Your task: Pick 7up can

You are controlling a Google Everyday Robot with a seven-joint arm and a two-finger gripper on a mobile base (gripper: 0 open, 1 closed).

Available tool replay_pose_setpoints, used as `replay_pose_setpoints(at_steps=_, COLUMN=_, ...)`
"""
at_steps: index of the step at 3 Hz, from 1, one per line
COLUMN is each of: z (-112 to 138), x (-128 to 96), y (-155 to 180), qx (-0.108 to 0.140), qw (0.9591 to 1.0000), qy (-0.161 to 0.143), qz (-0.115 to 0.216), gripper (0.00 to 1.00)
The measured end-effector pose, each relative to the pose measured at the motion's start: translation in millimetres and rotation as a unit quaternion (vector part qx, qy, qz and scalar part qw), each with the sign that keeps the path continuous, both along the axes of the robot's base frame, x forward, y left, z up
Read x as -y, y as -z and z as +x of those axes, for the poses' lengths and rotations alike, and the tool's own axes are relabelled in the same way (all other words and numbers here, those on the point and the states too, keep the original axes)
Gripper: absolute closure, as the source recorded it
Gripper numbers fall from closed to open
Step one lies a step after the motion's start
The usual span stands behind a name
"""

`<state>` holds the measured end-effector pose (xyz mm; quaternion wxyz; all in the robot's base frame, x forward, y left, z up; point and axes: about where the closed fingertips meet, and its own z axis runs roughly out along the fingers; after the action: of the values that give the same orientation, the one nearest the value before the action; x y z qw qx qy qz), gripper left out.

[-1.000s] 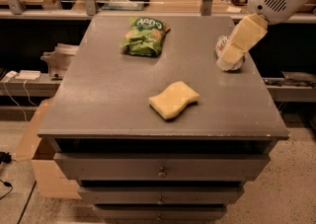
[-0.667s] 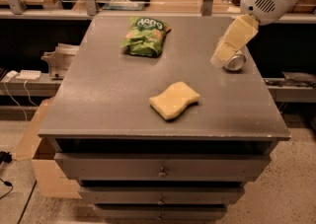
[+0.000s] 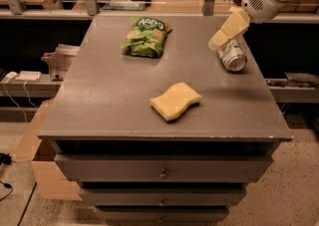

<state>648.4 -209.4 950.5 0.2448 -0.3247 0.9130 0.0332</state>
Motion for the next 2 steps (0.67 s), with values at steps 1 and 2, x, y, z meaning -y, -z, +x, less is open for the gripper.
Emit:
replay_pose_setpoints(at_steps=1, z=31.2, x=13.5, y=23.1, qx=-0.015, qw=0.997, qy=0.074, qz=0.018, gripper=0.0)
replay_pose_setpoints(at_steps=2, z=49.7, x=19.0, y=49.4, qx=-0.041, qw=0.9908, qy=0.127, qz=0.024, gripper=0.0)
